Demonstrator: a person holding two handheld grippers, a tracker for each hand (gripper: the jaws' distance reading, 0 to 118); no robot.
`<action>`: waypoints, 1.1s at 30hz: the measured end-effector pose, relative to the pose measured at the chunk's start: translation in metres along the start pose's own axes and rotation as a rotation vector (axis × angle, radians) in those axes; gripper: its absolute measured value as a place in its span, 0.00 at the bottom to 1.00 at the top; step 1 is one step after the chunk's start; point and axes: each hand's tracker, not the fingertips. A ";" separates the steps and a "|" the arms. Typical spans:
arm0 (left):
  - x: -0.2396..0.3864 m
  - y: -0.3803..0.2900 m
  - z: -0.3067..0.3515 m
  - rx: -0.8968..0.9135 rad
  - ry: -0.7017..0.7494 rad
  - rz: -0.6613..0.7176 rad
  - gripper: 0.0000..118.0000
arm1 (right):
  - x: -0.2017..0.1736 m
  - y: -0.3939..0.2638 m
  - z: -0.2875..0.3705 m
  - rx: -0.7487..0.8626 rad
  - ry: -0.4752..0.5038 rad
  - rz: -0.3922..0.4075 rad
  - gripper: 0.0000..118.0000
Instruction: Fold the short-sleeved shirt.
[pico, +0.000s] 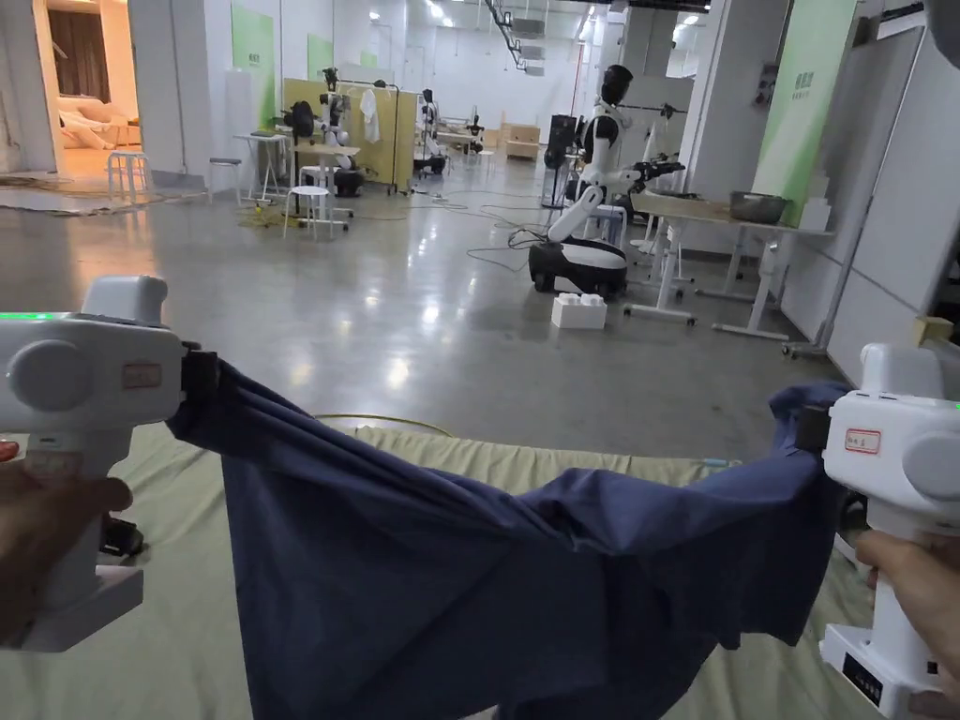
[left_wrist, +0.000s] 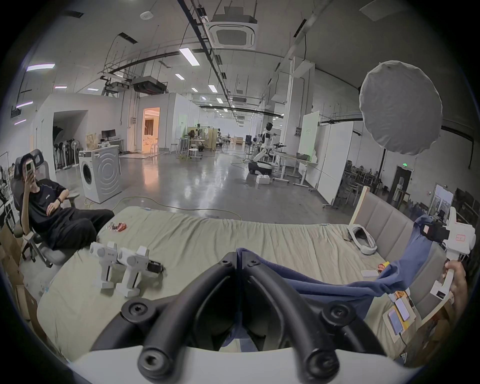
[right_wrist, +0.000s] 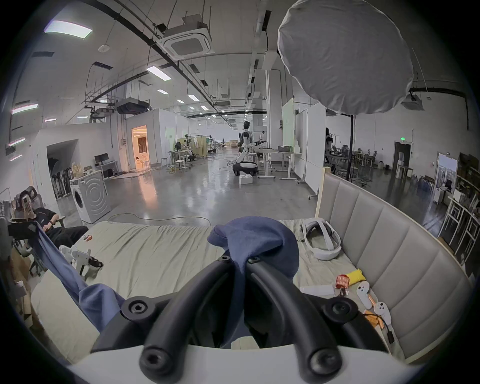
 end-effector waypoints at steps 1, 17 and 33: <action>0.002 0.007 -0.003 0.007 0.004 -0.002 0.04 | -0.002 0.007 -0.005 0.003 -0.002 0.000 0.05; -0.007 0.029 -0.039 0.026 0.055 -0.004 0.04 | -0.004 0.016 -0.055 0.015 -0.056 0.062 0.05; -0.042 -0.188 0.036 -0.192 0.026 0.124 0.04 | 0.030 -0.184 0.011 -0.201 -0.018 0.080 0.05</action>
